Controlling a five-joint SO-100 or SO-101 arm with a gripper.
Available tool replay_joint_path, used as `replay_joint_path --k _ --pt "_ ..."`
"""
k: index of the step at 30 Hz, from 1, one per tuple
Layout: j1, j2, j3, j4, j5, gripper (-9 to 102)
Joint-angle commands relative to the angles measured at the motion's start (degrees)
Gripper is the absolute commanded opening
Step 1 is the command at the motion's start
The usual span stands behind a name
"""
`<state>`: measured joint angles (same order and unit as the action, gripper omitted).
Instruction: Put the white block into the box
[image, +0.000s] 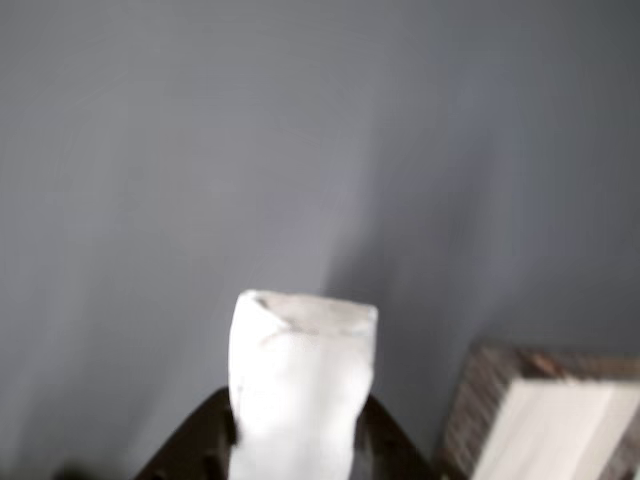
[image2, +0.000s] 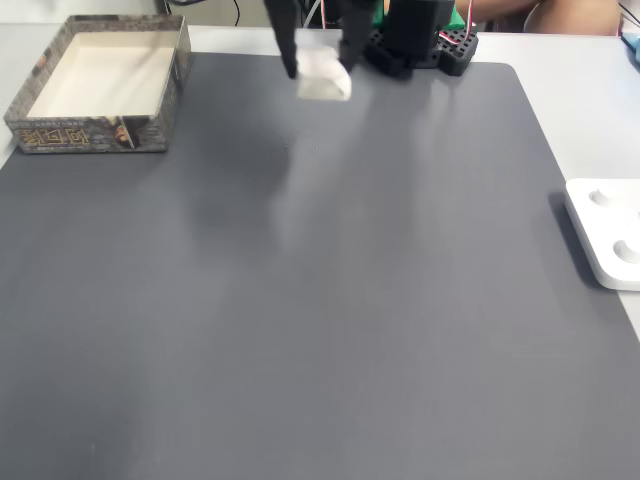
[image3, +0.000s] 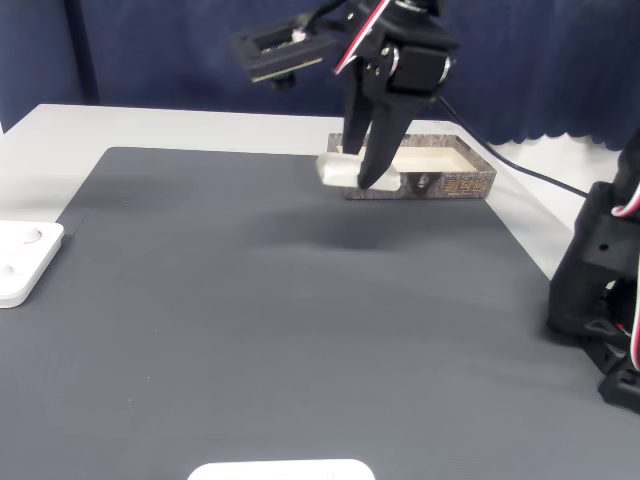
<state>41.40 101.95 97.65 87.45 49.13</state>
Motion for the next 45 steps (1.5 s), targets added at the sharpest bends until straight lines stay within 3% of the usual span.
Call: replay_joint_path --k 1,15,28,45 --pt "7.0 3.4 -1.6 0.4 3.6 -2" --pt "27.9 -9.8 -13.4 -1.0 17.4 -2" --pt "39.1 -25.9 -30.8 -1.0 27.7 -2" --pt "39.7 -39.5 -41.9 -4.7 43.1 3"
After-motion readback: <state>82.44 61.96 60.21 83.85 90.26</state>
